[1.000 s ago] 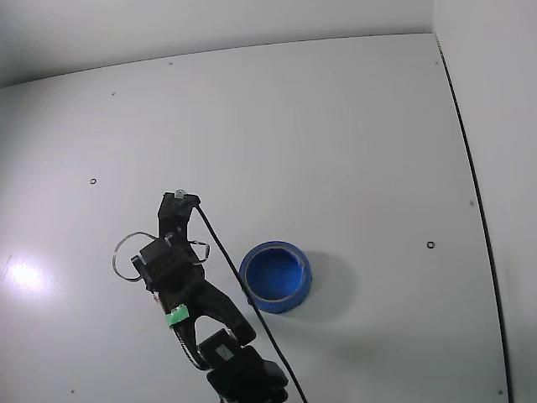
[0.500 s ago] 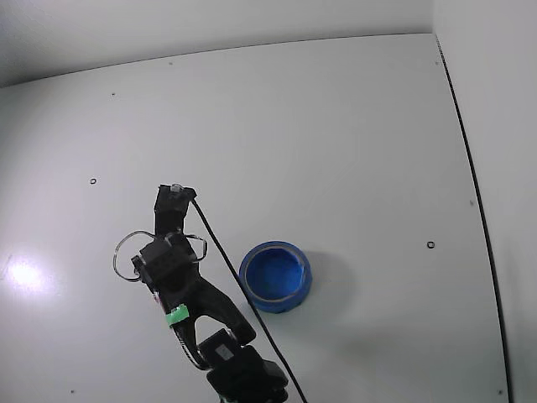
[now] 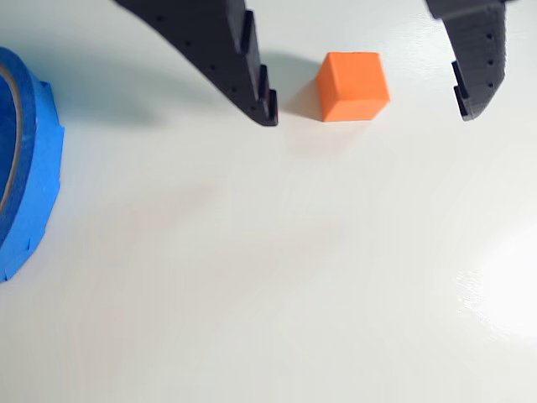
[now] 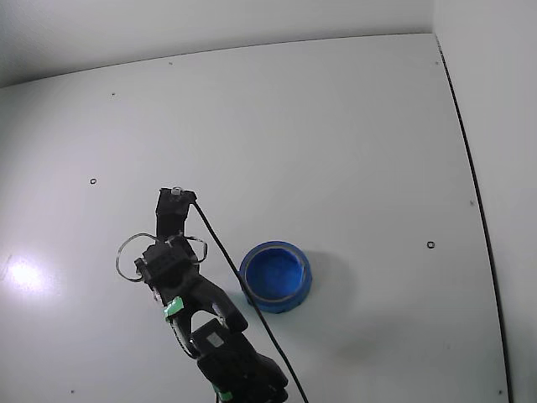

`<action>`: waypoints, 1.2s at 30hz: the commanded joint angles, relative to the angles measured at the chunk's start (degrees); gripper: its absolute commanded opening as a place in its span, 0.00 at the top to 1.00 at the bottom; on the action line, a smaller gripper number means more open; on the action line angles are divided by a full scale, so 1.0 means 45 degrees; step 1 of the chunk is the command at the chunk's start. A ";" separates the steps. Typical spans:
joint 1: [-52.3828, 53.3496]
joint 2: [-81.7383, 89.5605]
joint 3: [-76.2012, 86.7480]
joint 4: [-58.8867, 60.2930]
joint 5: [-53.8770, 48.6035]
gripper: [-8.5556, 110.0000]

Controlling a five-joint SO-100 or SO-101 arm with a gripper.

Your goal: Grasp a block and put it in the bin.

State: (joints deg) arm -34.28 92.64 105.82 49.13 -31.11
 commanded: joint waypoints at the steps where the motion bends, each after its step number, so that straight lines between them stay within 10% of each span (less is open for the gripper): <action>1: -0.0117 0.0098 -0.0938 -0.0195 0.0059 0.66; 36: -0.1855 -0.1426 -0.0918 -0.0215 -0.0020 0.66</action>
State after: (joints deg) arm -42.63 86.75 105.03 49.13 -30.59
